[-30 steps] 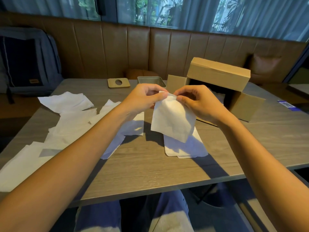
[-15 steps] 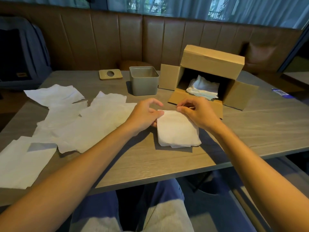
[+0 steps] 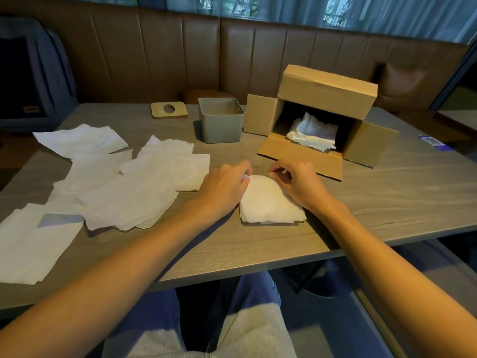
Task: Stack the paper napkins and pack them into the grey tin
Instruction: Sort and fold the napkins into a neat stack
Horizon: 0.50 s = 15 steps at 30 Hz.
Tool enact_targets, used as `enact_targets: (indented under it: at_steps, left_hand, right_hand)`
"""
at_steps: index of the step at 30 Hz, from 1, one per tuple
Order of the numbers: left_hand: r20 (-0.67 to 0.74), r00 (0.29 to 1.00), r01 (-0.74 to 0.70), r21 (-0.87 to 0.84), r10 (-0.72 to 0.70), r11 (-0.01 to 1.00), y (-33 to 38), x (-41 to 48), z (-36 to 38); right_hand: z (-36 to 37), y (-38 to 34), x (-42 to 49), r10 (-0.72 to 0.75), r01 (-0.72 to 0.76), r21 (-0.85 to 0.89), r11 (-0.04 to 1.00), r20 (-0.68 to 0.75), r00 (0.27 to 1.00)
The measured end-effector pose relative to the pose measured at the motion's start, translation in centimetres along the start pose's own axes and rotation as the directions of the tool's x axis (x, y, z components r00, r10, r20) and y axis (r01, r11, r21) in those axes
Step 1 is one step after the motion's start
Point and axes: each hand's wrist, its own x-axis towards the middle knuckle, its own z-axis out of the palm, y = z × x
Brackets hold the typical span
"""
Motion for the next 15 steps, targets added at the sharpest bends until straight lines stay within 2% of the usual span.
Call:
enact_targets:
  at_steps: [3, 9, 12, 13, 15]
  left_hand:
    - [-0.005, 1.0, -0.022, 0.079, 0.022, 0.997, -0.08, 0.02, -0.12]
    - [-0.028, 0.997, -0.063, 0.24, 0.072, 0.969, 0.0, 0.2, 0.3]
    - [-0.074, 0.973, -0.175, 0.368, 0.217, 0.913, 0.09, 0.13, 0.46]
    - [-0.082, 0.96, -0.219, 0.367, 0.266, 0.904, 0.23, 0.15, 0.34]
    - [-0.034, 0.962, -0.255, 0.258, 0.272, 0.932, 0.69, 0.16, -0.02]
  right_hand:
    - [0.4, 0.33, 0.16, -0.001, 0.0, -0.039, 0.999, -0.035, 0.999]
    - [0.87, -0.06, 0.2, -0.051, 0.025, -0.256, 0.966, -0.092, 0.994]
    - [0.78, -0.09, 0.33, -0.053, 0.03, -0.346, 0.938, -0.057, 0.997]
    - [0.65, -0.13, 0.5, -0.042, 0.019, -0.351, 0.936, -0.058, 0.997]
    - [0.2, -0.48, 0.68, -0.052, 0.026, -0.321, 0.947, -0.073, 0.996]
